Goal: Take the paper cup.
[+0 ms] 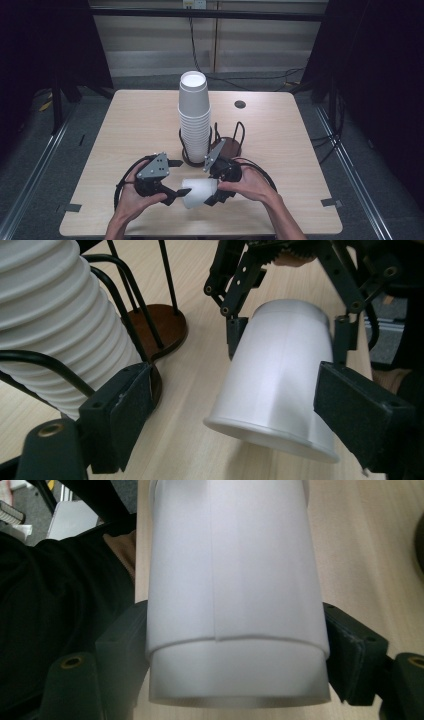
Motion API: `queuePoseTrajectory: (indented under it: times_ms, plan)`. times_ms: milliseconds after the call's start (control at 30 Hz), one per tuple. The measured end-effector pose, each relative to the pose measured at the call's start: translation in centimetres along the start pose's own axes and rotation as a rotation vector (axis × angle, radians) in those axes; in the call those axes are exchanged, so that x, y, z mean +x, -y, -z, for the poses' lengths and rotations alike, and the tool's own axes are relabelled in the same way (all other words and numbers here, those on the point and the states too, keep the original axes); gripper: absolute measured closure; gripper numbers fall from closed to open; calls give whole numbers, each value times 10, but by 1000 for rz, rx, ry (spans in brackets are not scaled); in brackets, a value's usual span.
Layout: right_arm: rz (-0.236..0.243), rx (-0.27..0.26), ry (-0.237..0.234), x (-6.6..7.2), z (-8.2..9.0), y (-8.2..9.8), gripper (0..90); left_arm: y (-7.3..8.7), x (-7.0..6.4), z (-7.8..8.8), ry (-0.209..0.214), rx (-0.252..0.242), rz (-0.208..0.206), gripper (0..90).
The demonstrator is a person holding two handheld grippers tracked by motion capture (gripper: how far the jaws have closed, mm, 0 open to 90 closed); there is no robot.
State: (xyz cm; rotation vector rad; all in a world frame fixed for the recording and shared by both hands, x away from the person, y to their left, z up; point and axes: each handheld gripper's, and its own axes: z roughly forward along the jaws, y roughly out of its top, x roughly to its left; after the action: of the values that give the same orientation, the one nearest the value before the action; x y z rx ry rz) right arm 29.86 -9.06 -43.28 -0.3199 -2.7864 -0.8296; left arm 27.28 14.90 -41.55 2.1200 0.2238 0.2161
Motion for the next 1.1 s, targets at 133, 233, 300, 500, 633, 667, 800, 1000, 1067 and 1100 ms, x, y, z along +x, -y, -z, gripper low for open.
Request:
queuePoseTrajectory:
  times_ms: [133,233,300,500,633,667,800,1000,1067,1100]
  plan:
    - [-20,-45,11,-1,3,4,230,0,0,4,-2,-41,19,157]
    - [-26,-54,16,-2,3,6,231,2,-2,6,-15,-49,23,157]
    - [-30,-73,22,-3,4,9,231,3,-2,7,-9,-57,23,157]
    - [-51,-137,44,-4,10,16,232,7,-4,5,3,-74,54,158]
    - [-59,-181,45,-4,12,19,232,11,-4,7,1,-102,75,157]
    - [-58,-203,44,-4,14,20,232,13,-4,8,14,-120,86,156]
    - [-56,-248,41,-4,15,23,232,19,-3,11,6,-138,109,156]
    - [-63,-302,39,-4,15,28,231,26,-3,12,-2,-154,137,157]
    - [-66,-317,36,-4,14,29,231,29,-4,11,5,-172,150,157]
    - [-65,-324,38,-4,13,30,231,30,-4,11,7,-180,155,157]
